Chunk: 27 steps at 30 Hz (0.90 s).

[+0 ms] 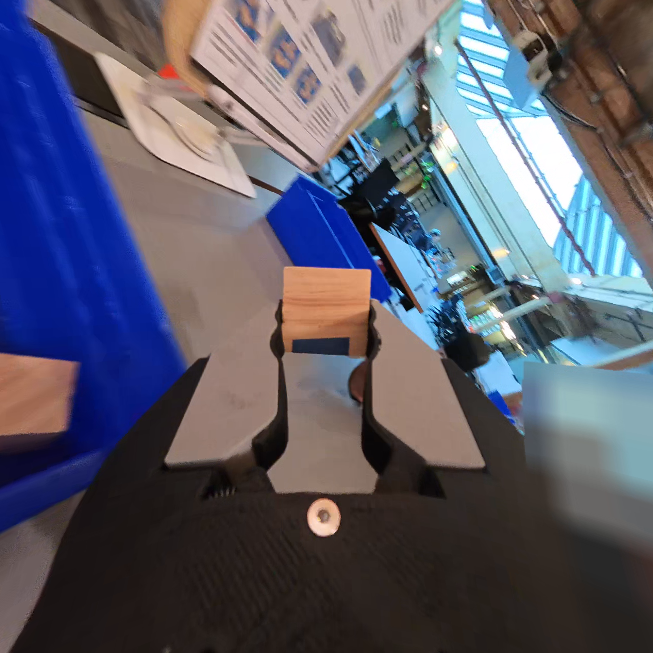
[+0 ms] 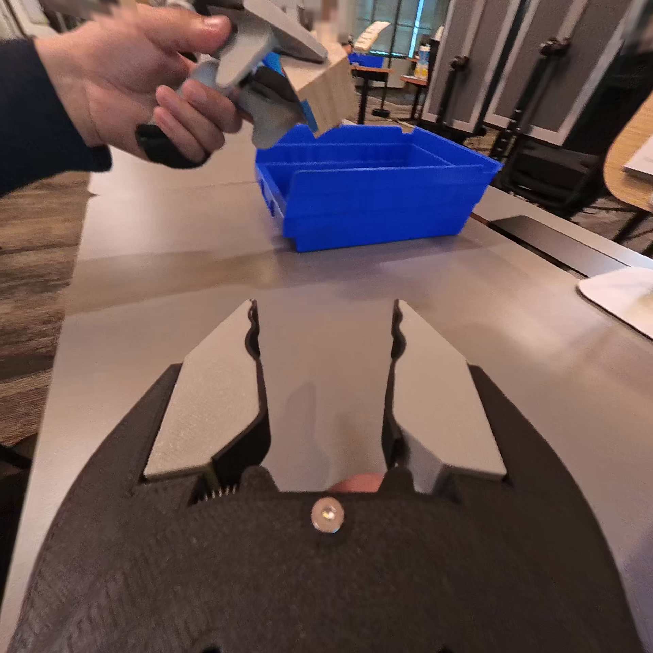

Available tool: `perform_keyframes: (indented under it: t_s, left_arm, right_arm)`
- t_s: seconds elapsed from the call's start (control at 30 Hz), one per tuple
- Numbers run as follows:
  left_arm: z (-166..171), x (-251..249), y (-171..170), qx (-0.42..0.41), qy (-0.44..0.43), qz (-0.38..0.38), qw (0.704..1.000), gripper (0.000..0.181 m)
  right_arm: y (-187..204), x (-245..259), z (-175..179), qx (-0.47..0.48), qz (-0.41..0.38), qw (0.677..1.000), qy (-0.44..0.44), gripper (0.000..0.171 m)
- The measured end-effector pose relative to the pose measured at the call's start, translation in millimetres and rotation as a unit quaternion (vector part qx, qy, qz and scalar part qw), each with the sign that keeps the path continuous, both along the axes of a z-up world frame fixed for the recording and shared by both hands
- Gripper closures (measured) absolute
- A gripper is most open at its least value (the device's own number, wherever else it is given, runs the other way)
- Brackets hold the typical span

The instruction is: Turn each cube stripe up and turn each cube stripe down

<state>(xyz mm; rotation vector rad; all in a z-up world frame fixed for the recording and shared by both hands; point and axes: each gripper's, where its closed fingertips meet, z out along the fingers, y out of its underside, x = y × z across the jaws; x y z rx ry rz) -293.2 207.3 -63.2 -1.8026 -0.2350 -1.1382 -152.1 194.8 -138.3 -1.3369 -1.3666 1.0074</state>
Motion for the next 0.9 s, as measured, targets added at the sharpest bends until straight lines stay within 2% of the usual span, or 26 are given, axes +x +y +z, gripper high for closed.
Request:
perform_keyframes:
  t_s: [0.13, 0.3, 0.43, 0.47, 0.5, 0.6, 0.67, 0.77, 0.83, 0.9]
  left_arm:
    - [11.3, 62.4, -8.2, 0.015, -0.049, -0.073, 0.996, 0.138]
    - [-5.6, 135.1, -12.0, -0.012, -0.041, -0.148, 0.988, 0.138]
    - [-19.0, 173.9, -11.6, -0.031, -0.037, -0.184, 0.982, 0.137]
    - [-21.5, 180.9, -10.9, -0.035, -0.038, -0.189, 0.981, 0.137]
    - [-23.2, 186.9, -10.0, -0.037, -0.038, -0.195, 0.979, 0.138]
    - [-23.1, 192.1, -5.3, -0.037, -0.041, -0.200, 0.978, 0.138]
    - [-22.2, 191.6, -3.9, -0.026, -0.038, -0.207, 0.977, 0.137]
    - [-16.3, 178.1, -4.2, 0.029, 0.011, -0.209, 0.977, 0.129]
    - [-15.7, 162.8, -5.7, 0.072, 0.096, -0.194, 0.974, 0.123]
    - [-19.7, 148.3, -8.1, 0.109, 0.206, -0.176, 0.956, 0.119]
  right_arm:
    - [-3.5, 1.1, 15.0, 0.022, -0.006, 0.999, 0.036, 0.093]
    - [-4.9, 10.7, 39.8, 0.075, -0.032, 0.993, 0.091, 0.097]
    - [-3.0, 14.1, 44.8, 0.095, -0.043, 0.990, 0.100, 0.100]
    - [-3.6, 13.7, 43.1, 0.095, -0.038, 0.990, 0.095, 0.105]
    - [-2.6, 14.2, 42.0, 0.098, -0.040, 0.990, 0.090, 0.122]
    - [4.6, 17.8, 42.6, 0.101, -0.055, 0.990, 0.081, 0.127]
    - [6.3, 18.5, 41.1, 0.071, -0.046, 0.993, 0.077, 0.128]
    - [8.8, 19.3, 36.4, -0.040, -0.004, 0.997, 0.068, 0.128]
    - [9.8, 20.1, 31.7, -0.129, 0.033, 0.989, 0.058, 0.128]
    - [5.7, 21.5, 30.2, -0.213, 0.080, 0.972, 0.052, 0.128]
